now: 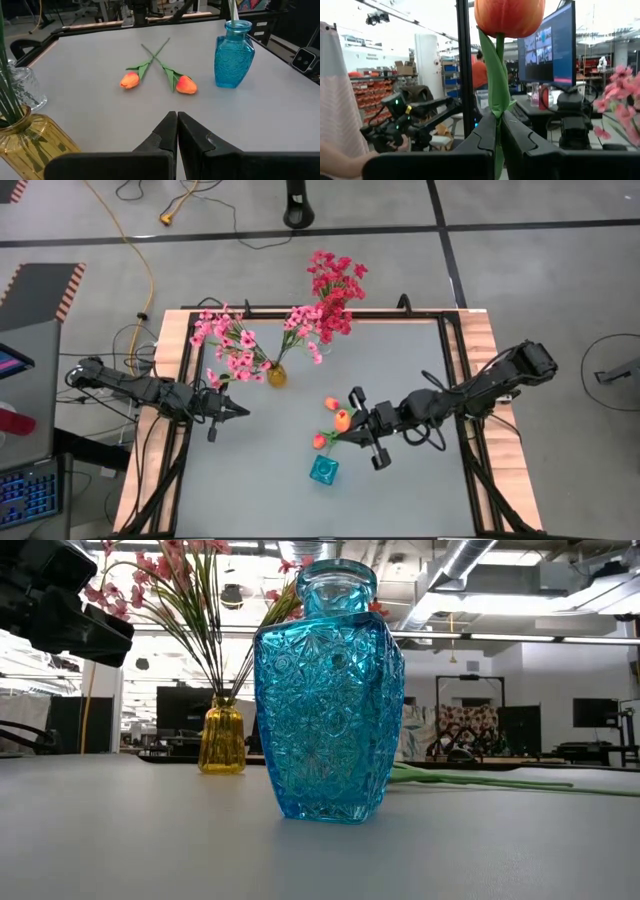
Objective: Sort flowers into vase by color
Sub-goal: Put the right orange tulip into the blue vase, then put the bottom orange tulip into the blue vase
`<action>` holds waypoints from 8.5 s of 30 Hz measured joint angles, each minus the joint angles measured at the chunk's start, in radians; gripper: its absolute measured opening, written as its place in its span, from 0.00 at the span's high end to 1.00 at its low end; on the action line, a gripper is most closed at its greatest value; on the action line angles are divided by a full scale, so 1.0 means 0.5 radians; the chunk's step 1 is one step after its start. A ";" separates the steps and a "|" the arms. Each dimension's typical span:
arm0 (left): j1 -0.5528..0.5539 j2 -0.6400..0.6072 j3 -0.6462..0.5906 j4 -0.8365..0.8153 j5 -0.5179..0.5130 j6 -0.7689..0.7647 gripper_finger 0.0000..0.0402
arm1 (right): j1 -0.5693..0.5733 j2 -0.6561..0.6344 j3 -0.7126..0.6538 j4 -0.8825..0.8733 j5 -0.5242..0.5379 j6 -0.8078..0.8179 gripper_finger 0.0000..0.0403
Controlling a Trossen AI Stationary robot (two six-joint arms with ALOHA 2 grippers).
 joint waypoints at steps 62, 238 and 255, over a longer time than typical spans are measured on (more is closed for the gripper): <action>0.000 0.000 0.000 -0.003 0.000 -0.021 1.00 | -0.247 0.265 0.000 -2.161 0.205 0.210 0.44; 0.000 0.000 0.000 -0.002 0.000 -0.052 1.00 | 0.011 0.522 -0.030 0.881 0.007 0.138 0.82; 0.000 0.000 0.000 -0.004 0.000 -0.056 1.00 | -0.066 0.017 -0.030 -0.660 0.013 -0.002 0.36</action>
